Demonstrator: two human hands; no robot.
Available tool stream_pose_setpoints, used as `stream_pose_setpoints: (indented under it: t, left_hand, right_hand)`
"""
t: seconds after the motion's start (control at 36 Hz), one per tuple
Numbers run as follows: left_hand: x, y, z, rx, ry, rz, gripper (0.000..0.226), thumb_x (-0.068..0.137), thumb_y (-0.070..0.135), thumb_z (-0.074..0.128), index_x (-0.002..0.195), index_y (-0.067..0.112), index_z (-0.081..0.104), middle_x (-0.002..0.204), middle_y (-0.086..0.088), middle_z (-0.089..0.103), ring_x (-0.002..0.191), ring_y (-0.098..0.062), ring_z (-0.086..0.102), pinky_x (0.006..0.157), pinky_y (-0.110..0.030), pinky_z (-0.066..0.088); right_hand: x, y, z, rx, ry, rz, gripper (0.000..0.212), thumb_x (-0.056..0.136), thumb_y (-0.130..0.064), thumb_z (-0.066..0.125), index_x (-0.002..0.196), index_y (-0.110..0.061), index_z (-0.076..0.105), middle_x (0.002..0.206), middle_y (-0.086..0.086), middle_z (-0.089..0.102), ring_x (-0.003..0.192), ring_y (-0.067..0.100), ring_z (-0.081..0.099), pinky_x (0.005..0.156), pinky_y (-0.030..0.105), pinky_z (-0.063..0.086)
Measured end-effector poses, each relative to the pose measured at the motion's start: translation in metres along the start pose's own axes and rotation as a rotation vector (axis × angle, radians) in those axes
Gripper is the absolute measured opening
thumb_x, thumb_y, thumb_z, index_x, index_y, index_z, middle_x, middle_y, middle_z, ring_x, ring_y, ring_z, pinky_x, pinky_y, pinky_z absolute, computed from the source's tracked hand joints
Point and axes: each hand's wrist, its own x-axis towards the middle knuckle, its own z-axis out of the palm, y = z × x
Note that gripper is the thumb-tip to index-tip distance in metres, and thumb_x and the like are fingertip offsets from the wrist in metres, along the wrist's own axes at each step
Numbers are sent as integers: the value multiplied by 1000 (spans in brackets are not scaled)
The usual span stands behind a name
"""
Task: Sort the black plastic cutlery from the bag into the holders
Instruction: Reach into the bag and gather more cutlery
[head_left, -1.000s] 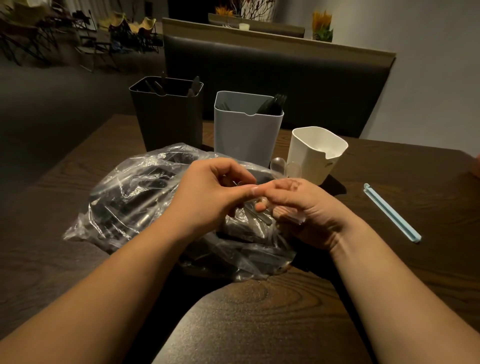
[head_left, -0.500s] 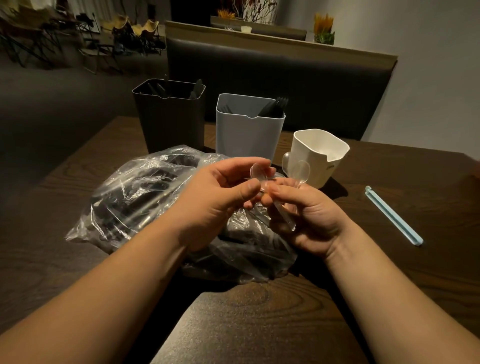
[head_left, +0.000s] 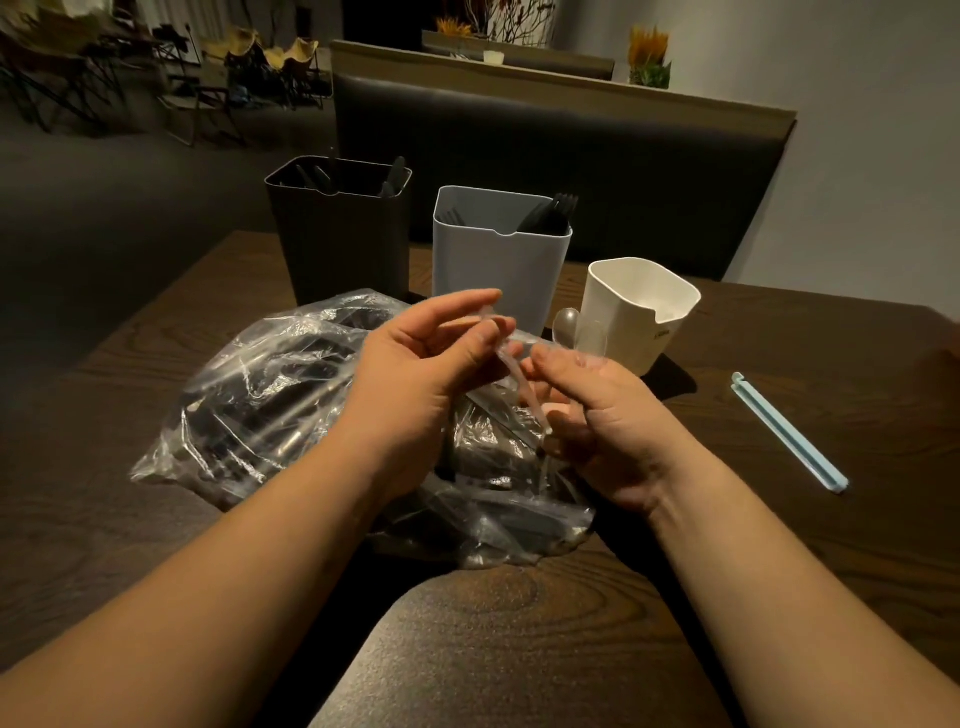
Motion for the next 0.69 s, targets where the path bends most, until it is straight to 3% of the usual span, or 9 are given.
stream_pose_setpoints:
  t: [0.08, 0.14, 0.25, 0.33, 0.56, 0.69]
  left_hand:
    - [4, 2, -5, 16, 43, -34, 34, 75, 15, 67, 109, 15, 70, 101, -9, 77, 92, -22, 75, 81, -34, 62]
    - [5, 1, -6, 22, 51, -67, 34, 75, 13, 68, 109, 14, 71, 101, -10, 77, 91, -23, 75, 82, -37, 62]
    - [4, -5, -2, 8, 64, -123, 30, 77, 6, 70, 107, 10, 73, 95, -11, 76, 84, -23, 73, 77, -34, 63]
    - [3, -7, -2, 25, 84, -120, 26, 84, -1, 69, 108, 10, 73, 90, -9, 76, 85, -24, 74, 77, -33, 63]
    - [2, -7, -1, 20, 106, -112, 26, 87, 0, 69, 110, 12, 73, 105, -16, 76, 94, -26, 75, 76, -32, 62]
    - [1, -7, 0, 33, 105, -83, 25, 87, -2, 69, 108, 10, 73, 98, -13, 77, 90, -24, 75, 74, -30, 61]
  right_hand:
    - [3, 0, 1, -91, 79, -14, 36, 100, -47, 49, 108, -12, 55, 71, 0, 56, 45, 7, 32, 48, 26, 20]
    - [3, 0, 3, -97, 84, -31, 28, 105, -40, 42, 105, -13, 50, 72, 1, 54, 46, 9, 30, 50, 28, 18]
    - [-1, 2, 10, -253, 168, -144, 16, 105, -19, 47, 94, -11, 57, 66, -4, 59, 50, 7, 50, 47, 19, 39]
    - [2, 7, 9, -358, 228, -259, 15, 101, -18, 57, 88, -13, 62, 70, -4, 66, 61, 5, 61, 59, 23, 47]
    - [4, 11, 10, -513, 266, -368, 9, 96, -20, 66, 88, -16, 68, 68, -11, 67, 64, -1, 63, 63, 20, 48]
    - [5, 12, 8, -521, 250, -375, 10, 96, -20, 65, 86, -17, 68, 62, -13, 64, 59, -2, 58, 61, 19, 44]
